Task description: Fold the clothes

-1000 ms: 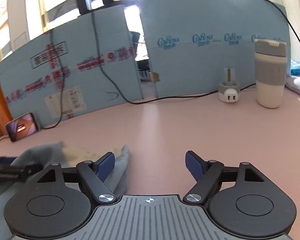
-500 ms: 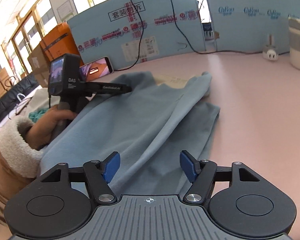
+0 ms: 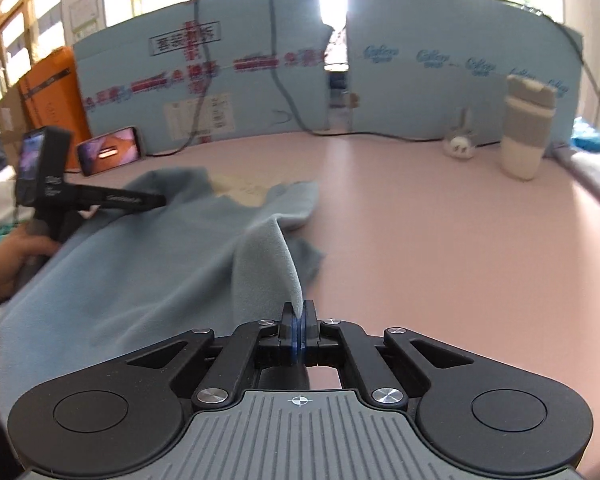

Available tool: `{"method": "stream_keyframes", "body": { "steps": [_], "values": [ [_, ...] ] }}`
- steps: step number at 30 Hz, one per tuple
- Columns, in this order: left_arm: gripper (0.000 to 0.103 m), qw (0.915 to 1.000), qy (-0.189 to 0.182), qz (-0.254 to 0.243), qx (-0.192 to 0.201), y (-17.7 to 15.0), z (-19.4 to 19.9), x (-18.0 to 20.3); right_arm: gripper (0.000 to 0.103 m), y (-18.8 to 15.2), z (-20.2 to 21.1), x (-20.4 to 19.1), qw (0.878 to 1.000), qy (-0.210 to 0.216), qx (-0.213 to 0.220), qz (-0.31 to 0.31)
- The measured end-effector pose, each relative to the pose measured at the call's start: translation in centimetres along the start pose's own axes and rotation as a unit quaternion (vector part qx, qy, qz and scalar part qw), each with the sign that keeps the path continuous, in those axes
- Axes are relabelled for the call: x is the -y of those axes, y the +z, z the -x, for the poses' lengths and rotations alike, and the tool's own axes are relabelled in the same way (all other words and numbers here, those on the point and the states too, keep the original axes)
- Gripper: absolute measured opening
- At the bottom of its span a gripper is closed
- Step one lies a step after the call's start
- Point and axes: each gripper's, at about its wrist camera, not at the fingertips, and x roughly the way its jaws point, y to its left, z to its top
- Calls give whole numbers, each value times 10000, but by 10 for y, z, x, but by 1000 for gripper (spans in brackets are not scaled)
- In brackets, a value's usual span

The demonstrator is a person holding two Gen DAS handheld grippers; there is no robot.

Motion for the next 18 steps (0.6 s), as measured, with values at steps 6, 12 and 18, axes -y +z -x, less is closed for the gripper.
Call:
{"method": "stream_keyframes", "body": {
  "steps": [6,12,18],
  "values": [
    [103,10000,-45,-39,19,-1,3,1,2,29,-20,69,9832,-1780,222,333],
    [103,9980,-282,-509,257,-4,14,18,1,48,-70,99,9601,-2657,70,872],
    [103,9930,-485,-962,489,-7,23,34,1,57,-102,116,9437,-3152,-13,1003]
  ]
}}
